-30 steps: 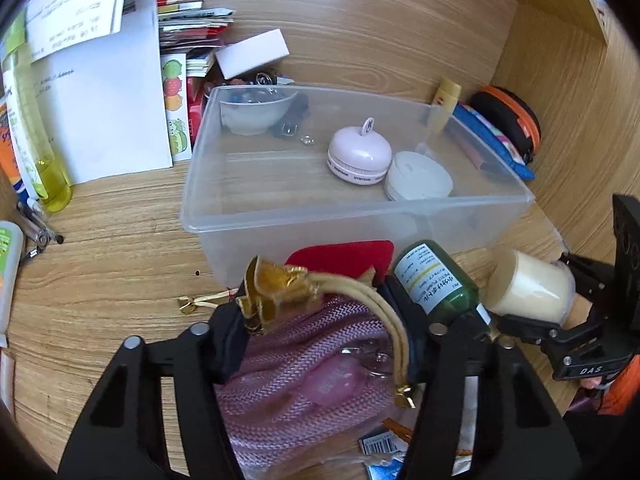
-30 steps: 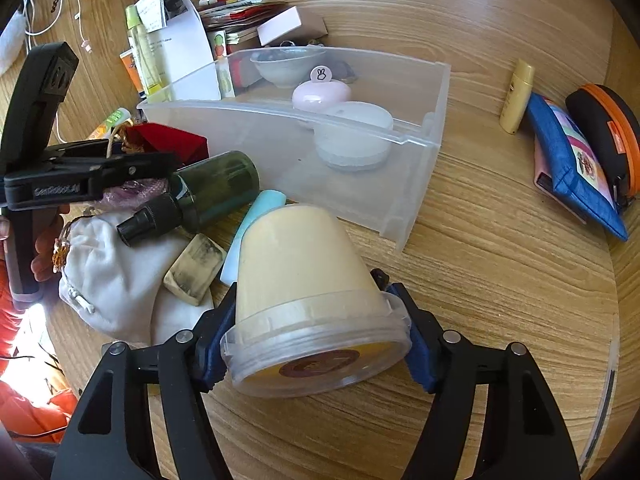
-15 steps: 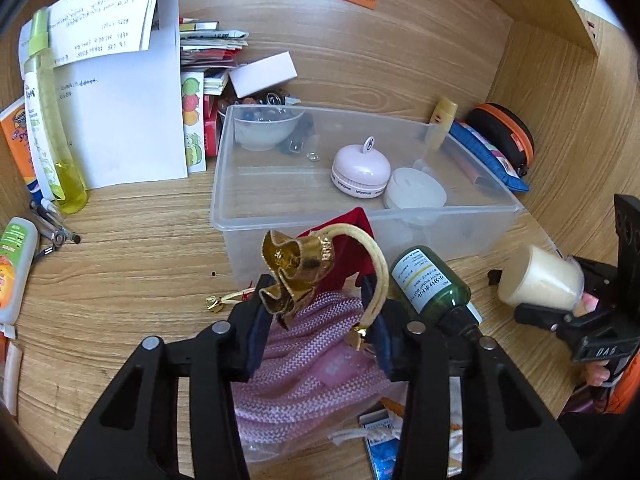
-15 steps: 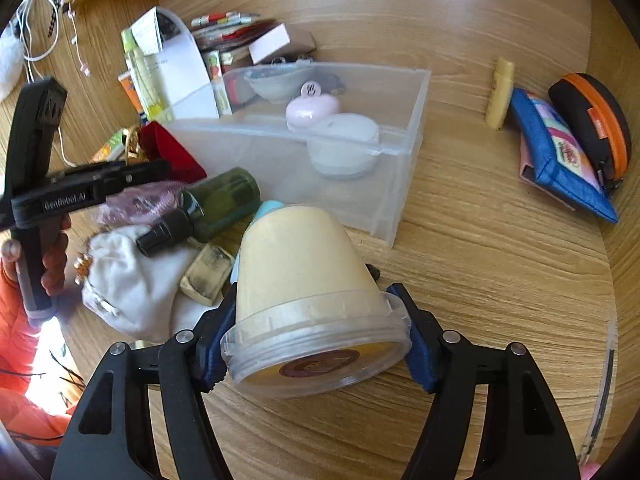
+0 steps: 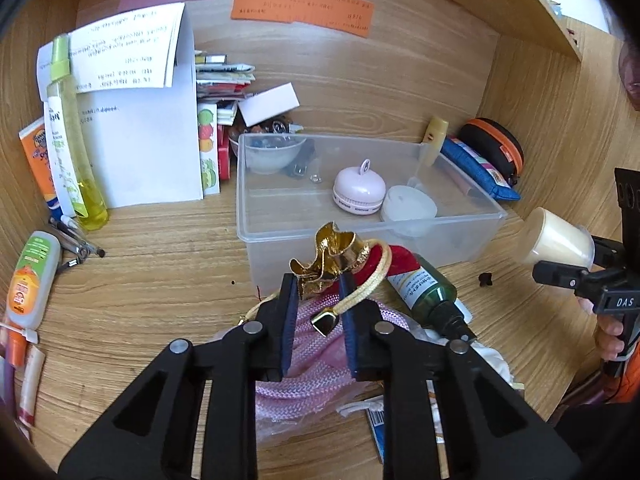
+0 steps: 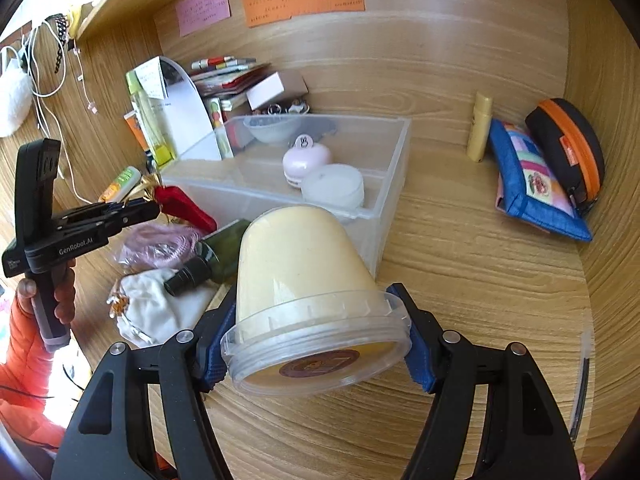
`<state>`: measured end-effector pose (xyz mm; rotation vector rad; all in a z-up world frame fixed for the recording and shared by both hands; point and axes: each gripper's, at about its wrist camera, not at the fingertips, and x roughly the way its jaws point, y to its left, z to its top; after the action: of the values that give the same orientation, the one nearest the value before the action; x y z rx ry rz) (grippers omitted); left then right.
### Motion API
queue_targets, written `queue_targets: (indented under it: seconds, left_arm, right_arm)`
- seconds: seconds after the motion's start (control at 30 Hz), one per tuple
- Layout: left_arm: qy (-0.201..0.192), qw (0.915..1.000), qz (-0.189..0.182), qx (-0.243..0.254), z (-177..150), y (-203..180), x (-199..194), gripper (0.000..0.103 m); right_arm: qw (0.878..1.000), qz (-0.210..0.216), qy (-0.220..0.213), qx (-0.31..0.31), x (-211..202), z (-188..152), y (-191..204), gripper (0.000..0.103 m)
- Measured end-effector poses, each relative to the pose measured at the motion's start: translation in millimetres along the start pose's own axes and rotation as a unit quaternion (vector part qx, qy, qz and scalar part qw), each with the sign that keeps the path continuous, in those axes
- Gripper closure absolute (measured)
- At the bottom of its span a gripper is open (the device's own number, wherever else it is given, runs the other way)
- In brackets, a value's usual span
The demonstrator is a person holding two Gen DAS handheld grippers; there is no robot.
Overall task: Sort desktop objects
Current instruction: 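Carry the red pouch and cream cup into the clear box and release both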
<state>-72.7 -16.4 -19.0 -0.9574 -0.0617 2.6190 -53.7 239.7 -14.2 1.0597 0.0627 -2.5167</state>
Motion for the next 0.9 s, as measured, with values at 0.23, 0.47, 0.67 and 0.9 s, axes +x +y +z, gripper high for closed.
queue_targets:
  seconds: [0.23,0.47,0.67,0.9]
  left_arm:
    - [-0.002,0.9999,-0.009,0.014,0.3,-5.8,-8.0,0.089]
    - [0.022,0.9991,-0.002,0.035,-7.4,-16.0,5.6,0.038]
    - [0.059,0.9977,-0.022,0.025,1.1,-15.0,31.8,0.028]
    - [0.096,0.9947,-0.031,0.019,9.0,-14.4,58.1,0.021]
  right_arm:
    - [1.0,0.005,-0.01,-0.004,-7.8,7.0,2.8,0.036]
    - [1.0,0.009,-0.001,-0.006,-3.2,6.2,4.6,0.036]
    - [1.0,0.015,0.01,-0.007,5.0,7.9,4.1,0.036]
    - [1.0,0.022,0.009,-0.015,11.6,16.7,7.9,0.036]
